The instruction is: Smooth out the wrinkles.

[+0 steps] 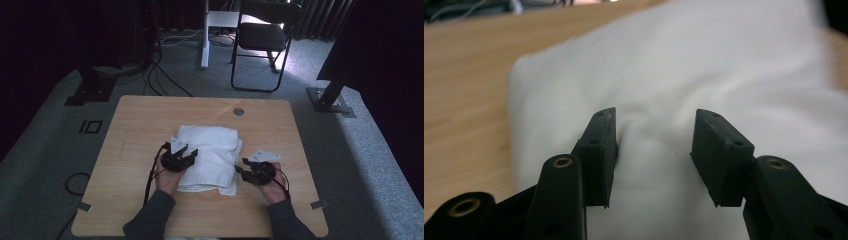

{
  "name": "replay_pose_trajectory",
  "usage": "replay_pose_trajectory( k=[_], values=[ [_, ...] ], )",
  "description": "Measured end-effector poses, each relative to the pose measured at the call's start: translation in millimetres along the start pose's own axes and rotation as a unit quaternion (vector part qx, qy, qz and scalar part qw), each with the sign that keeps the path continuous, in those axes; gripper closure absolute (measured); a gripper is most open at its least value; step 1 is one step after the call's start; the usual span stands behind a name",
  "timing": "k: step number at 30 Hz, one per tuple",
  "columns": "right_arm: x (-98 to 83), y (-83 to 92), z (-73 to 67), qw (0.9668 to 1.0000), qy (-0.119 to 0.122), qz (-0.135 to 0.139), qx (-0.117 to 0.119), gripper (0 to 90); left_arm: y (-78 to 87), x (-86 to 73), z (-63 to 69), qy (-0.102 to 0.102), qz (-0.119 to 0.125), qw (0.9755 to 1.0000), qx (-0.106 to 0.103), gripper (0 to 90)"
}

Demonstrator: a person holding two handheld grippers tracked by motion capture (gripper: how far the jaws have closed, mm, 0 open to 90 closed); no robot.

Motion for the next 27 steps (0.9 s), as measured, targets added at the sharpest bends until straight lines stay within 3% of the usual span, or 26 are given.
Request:
replay_pose_trajectory(
  k=[1, 2, 4, 5, 6, 7, 8, 9, 11, 12, 13, 14, 15, 20, 27],
  values=[
    [14.5, -2.8, -3.8, 0.9996, 0.006, 0.028, 0.004, 50.1, 8.4, 1.1, 12.2, -0.008, 0.006, 0.9994, -0.034, 53.4],
    [14.5, -2.8, -3.8, 0.9996, 0.006, 0.028, 0.004, 50.1, 8.4, 1.1, 12.2, -0.008, 0.006, 0.9994, -0.034, 53.4],
    [26.7, -10.2, -7.8, 0.9990, 0.013, 0.043, 0.002, 48.8, 10.7, -6.5, 34.2, -0.025, -0.004, 0.9973, -0.069, 53.6],
    [26.7, -10.2, -7.8, 0.9990, 0.013, 0.043, 0.002, 48.8, 10.7, -6.5, 34.2, -0.025, -0.004, 0.9973, -0.069, 54.2],
    [35.7, -28.4, -6.5, 0.9991, 0.009, 0.041, 0.007, 48.9, 9.2, -16.8, 48.8, -0.028, -0.015, 0.9951, -0.094, 54.4],
    [36.5, -34.2, -5.1, 0.9993, 0.009, 0.036, 0.007, 49.0, 9.2, -16.8, 48.8, -0.028, -0.015, 0.9951, -0.094, 54.4],
    [36.5, -34.2, -5.1, 0.9993, 0.009, 0.036, 0.007, 49.0, 4.9, -30.9, 63.0, -0.037, -0.031, 0.9922, -0.115, 54.4],
    [33.5, -51.9, 1.1, 0.9999, -0.002, 0.010, 0.001, 50.5, 1.9, -36.4, 67.6, -0.039, -0.038, 0.9914, -0.119, 54.3],
    [26.5, -65.1, 9.5, 0.9994, -0.030, -0.015, -0.010, 52.5, -5.3, -44.6, 72.7, -0.042, -0.053, 0.9894, -0.128, 54.5],
    [22.7, -69.6, 14.4, 0.9988, -0.043, -0.020, -0.012, 52.9, -5.3, -44.6, 72.7, -0.042, -0.053, 0.9894, -0.128, 54.5],
    [19.2, -73.2, 18.9, 0.9981, -0.055, -0.022, -0.014, 52.9, -12.5, -48.3, 76.2, -0.055, -0.061, 0.9881, -0.130, 54.5],
    [19.2, -73.2, 18.9, 0.9981, -0.055, -0.022, -0.014, 52.9, -12.5, -48.3, 76.2, -0.055, -0.061, 0.9881, -0.130, 54.6],
    [14.5, -77.9, 26.6, 0.9969, -0.074, -0.025, -0.010, 53.2, -19.3, -48.3, 77.1, -0.061, -0.066, 0.9875, -0.130, 54.7],
    [15.8, -86.2, 31.4, 0.9967, -0.073, -0.028, -0.019, 53.4, -30.9, -43.6, 77.3, -0.065, -0.067, 0.9875, -0.127, 54.8],
    [27.7, -108.0, 43.1, 0.9960, -0.078, -0.032, -0.029, 53.1, -49.5, -33.3, 66.7, -0.063, -0.071, 0.9900, -0.105, 54.7]
  ],
)
Point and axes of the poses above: each handheld gripper's, and its own axes: y roughly backward along the jaws, x roughly out of its top, z roughly to its right, the point moved 1 cm from there along -y, roughly forward along the jaws, and after that the axes turned 6 degrees about x, right-handed, at the moved point
